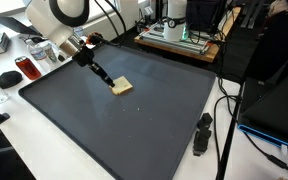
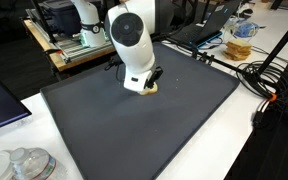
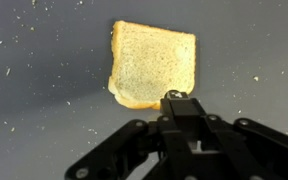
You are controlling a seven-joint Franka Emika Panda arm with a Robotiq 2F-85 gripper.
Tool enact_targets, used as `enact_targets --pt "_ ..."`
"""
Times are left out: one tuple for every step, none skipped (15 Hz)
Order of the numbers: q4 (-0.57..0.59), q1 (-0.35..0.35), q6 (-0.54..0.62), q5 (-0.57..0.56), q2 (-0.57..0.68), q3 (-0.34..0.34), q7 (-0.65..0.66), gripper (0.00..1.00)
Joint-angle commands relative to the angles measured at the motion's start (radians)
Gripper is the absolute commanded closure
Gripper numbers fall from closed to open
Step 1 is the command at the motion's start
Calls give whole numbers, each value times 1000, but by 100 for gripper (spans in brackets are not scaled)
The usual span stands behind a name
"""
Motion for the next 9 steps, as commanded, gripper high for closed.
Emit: enact_targets --pt "-183 -75 108 147 -105 40 -141 95" --pt "-217 -89 129 181 -122 45 -182 95" --pt "-255 -102 155 214 -142 48 -220 95" --pt "-291 -111 178 247 -163 47 -255 95" --pt "-326 -116 197 276 -184 43 -290 95" --pt "-364 -119 217 304 -208 38 -325 95" --pt "-406 -126 237 338 -236 37 -367 95" --pt "-441 -129 254 373 -261 35 -406 95" --pt "-481 -135 267 417 -291 35 -457 95"
